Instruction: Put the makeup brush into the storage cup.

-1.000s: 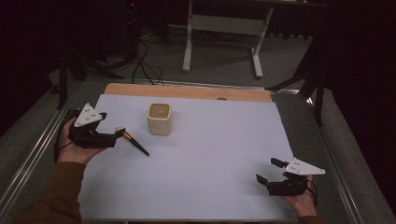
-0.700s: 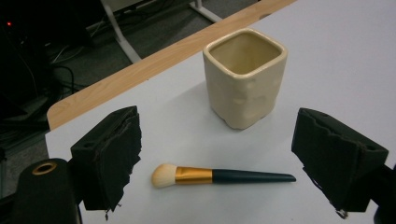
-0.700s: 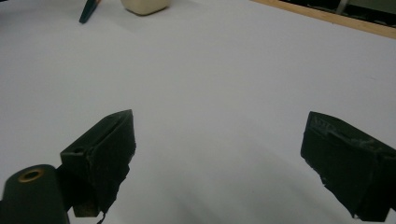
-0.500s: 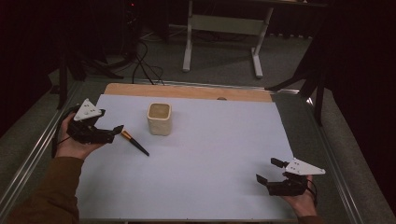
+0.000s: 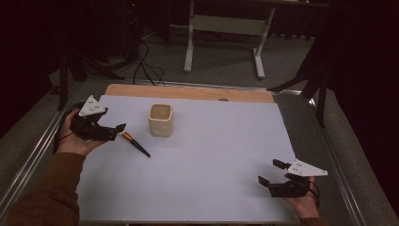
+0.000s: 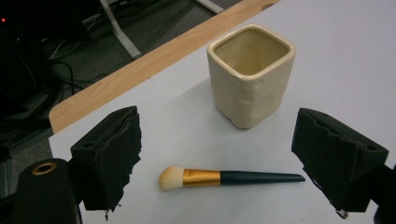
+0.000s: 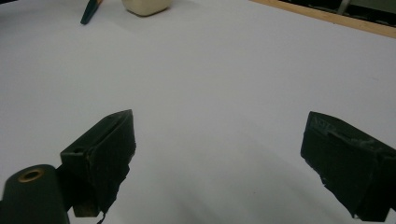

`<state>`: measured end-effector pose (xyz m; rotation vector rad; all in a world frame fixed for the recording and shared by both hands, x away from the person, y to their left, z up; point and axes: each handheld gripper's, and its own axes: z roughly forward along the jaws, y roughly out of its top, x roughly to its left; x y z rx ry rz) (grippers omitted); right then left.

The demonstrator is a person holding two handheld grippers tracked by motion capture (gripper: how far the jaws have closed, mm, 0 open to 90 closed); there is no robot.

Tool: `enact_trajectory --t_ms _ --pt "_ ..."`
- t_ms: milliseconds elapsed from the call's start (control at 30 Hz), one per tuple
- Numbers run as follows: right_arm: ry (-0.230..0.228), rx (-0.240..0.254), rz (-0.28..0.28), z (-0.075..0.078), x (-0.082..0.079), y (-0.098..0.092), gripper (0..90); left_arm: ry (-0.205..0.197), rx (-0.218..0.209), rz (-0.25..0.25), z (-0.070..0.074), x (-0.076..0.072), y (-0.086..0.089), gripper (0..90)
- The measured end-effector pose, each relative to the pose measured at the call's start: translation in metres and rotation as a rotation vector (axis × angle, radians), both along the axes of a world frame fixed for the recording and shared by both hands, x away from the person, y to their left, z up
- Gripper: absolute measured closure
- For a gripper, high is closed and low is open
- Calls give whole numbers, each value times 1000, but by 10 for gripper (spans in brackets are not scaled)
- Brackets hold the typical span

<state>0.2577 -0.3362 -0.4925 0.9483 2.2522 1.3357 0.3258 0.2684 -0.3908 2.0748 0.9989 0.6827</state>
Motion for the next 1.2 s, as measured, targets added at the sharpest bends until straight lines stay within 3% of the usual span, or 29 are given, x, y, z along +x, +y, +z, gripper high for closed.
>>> enact_trajectory --t_ms 1200 --pt "3 11 2 0 0 -2 97 77 132 -41 7 26 -13 158"
